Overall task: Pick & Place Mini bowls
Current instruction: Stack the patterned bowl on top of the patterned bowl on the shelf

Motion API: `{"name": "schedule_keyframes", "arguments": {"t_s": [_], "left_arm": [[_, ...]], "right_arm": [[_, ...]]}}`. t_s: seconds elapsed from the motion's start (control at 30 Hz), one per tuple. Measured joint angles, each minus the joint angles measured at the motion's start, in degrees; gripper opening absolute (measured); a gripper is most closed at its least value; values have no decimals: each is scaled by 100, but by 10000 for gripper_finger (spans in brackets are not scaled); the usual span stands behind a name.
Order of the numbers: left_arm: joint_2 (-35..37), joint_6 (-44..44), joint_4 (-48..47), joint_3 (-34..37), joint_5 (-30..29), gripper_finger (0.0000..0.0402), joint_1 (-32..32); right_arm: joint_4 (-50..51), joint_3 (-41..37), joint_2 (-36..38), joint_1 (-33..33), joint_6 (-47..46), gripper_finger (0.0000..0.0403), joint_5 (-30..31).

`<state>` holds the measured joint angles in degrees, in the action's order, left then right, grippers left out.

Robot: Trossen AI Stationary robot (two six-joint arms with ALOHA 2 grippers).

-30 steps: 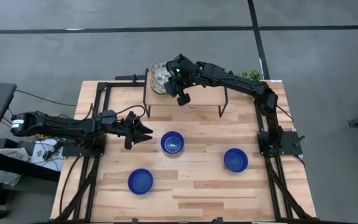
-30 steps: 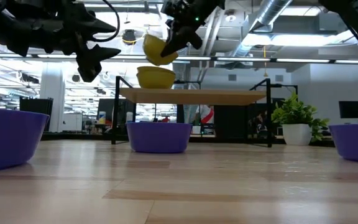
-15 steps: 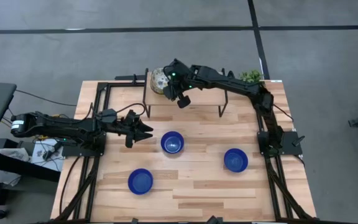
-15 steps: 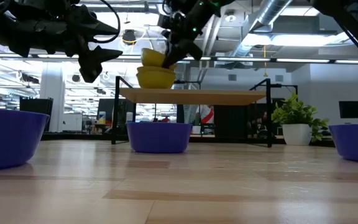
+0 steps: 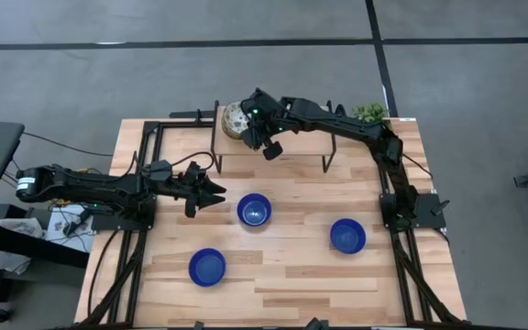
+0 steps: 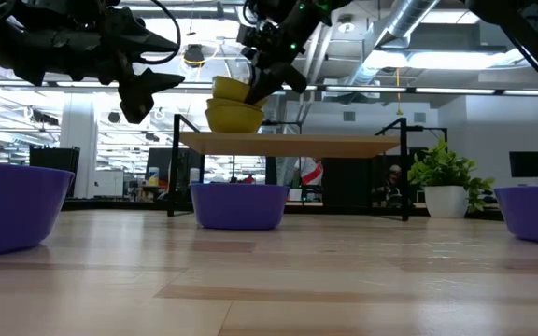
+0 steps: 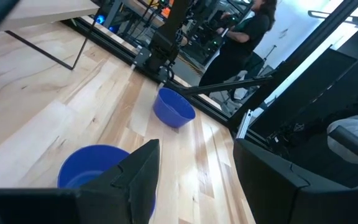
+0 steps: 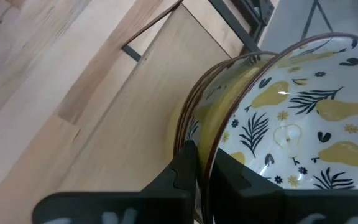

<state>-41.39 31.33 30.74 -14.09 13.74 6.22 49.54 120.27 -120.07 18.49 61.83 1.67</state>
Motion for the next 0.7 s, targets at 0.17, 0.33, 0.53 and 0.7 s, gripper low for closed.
{"name": "schedule_keyframes", "arguments": {"t_s": [0.17,0.33,0.53,0.7], "left_arm": [[0,-2,4,0,0,204,0],[0,0,15,0,0,204,0],[0,0,17,0,0,204,0],[0,-93,17,0,0,204,0]], "right_arm": [[-37,0,0,-3,27,32,-6],[-121,0,0,-3,43,48,-9],[-204,0,0,-14,53,71,145],[-223,0,6,-46,45,98,323]]}}
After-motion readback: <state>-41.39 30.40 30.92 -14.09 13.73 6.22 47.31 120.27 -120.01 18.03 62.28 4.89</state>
